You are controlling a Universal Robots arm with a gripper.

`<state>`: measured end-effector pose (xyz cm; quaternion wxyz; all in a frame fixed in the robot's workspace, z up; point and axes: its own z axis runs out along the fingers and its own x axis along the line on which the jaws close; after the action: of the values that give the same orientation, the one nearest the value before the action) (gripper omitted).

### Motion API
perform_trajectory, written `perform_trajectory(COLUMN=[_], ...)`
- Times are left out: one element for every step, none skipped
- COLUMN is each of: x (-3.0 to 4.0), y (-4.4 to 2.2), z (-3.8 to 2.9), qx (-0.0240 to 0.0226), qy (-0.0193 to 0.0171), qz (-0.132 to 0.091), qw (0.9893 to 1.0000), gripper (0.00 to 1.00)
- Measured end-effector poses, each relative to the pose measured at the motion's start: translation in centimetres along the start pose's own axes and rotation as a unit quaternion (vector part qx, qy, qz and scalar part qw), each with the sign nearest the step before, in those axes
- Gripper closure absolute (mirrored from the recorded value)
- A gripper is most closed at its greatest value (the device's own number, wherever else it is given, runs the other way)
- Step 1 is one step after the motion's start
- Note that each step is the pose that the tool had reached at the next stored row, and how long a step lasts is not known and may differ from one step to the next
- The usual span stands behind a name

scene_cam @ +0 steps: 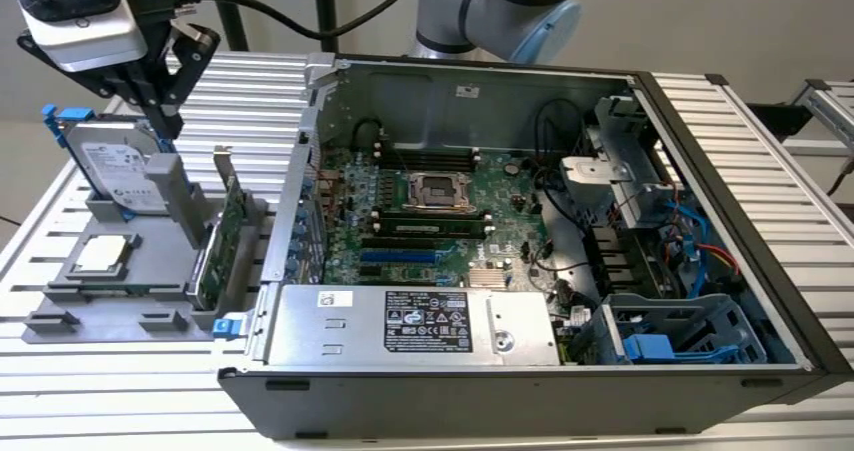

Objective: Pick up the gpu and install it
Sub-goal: 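Reach for the gpu, then pick up the gpu and move the gpu toward the slot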

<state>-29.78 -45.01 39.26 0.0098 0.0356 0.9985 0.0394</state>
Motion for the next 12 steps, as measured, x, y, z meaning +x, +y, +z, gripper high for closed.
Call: perform_trajectory(x=[-0.02,-0.03,-0.05,-0.06,-0.07,-0.08,-0.09,-0.09,-0.09,-0.08,-0.06,0.00], y=[-0.23,-0.45,-0.66,-0.87,-1.09,-1.32,-1.54,-1.75,-1.96,-2.18,-2.37,-2.55], z=[-0.02,-0.04,-0.05,-0.07,-0.09,-0.10,-0.12,-0.14,-0.16,-0.18,-0.19,-0.20], qx=[0.0000,0.0000,0.0000,0.0000,0.0000,0.0000,0.0000,0.0000,0.0000,0.0001,0.0000,0.0000], qy=[0.0000,0.0001,0.0000,0.0000,0.0000,0.0000,0.0000,0.0000,0.0000,0.0000,0.0000,0.0000], qz=[0.000,0.000,0.000,0.000,0.000,0.000,0.000,0.000,0.000,0.000,0.000,0.000], qw=[1.0000,1.0000,1.0000,1.0000,1.0000,1.0000,1.0000,1.0000,1.0000,1.0000,1.0000,1.0000], gripper=[1.00,1.00,1.00,1.00,1.00,1.00,1.00,1.00,1.00,1.00,1.00,1.00])
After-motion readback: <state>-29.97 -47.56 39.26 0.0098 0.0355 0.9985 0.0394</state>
